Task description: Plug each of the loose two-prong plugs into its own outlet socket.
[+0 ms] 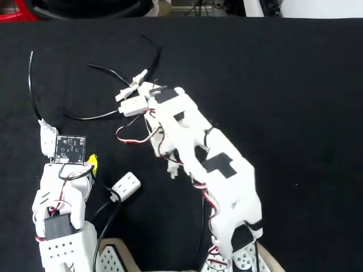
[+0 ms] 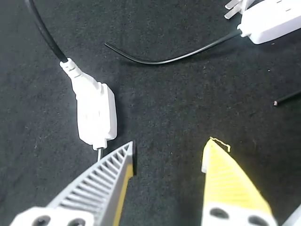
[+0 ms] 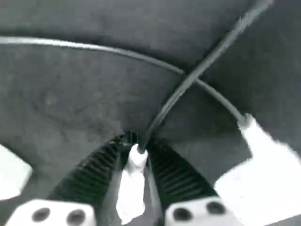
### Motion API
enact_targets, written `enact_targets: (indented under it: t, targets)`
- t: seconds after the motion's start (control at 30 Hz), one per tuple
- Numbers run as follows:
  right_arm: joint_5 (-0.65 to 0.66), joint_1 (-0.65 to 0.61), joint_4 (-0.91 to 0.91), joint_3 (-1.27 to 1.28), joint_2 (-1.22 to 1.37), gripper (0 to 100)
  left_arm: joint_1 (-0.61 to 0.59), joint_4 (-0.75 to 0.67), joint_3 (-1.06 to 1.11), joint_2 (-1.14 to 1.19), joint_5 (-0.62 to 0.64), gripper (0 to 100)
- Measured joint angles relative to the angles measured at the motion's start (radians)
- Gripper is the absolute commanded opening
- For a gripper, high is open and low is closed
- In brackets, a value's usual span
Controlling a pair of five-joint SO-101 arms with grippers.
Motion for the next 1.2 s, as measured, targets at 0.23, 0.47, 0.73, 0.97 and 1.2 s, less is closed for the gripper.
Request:
enact_targets:
  t: [0.23, 0.47, 0.73, 0.97, 1.2]
  targets:
    - [0.158, -0.011, 0.155, -0.166, 0.117, 1.5, 0.000, 0.000, 0.000, 0.000, 0.000, 24]
    - [0.161, -0.060, 0.256, -0.282, 0.193, 8.7, 0.000, 0.000, 0.000, 0.000, 0.000, 24]
    - [0.127, -0.077, 0.259, -0.304, 0.227, 22.1, 0.000, 0.000, 0.000, 0.000, 0.000, 24]
    - [0.127, -0.072, 0.262, -0.281, 0.190, 15.9, 0.000, 0.000, 0.000, 0.000, 0.000, 24]
    - [0.127, -0.069, 0.262, -0.118, 0.083, 15.9, 0.000, 0.000, 0.000, 0.000, 0.000, 24]
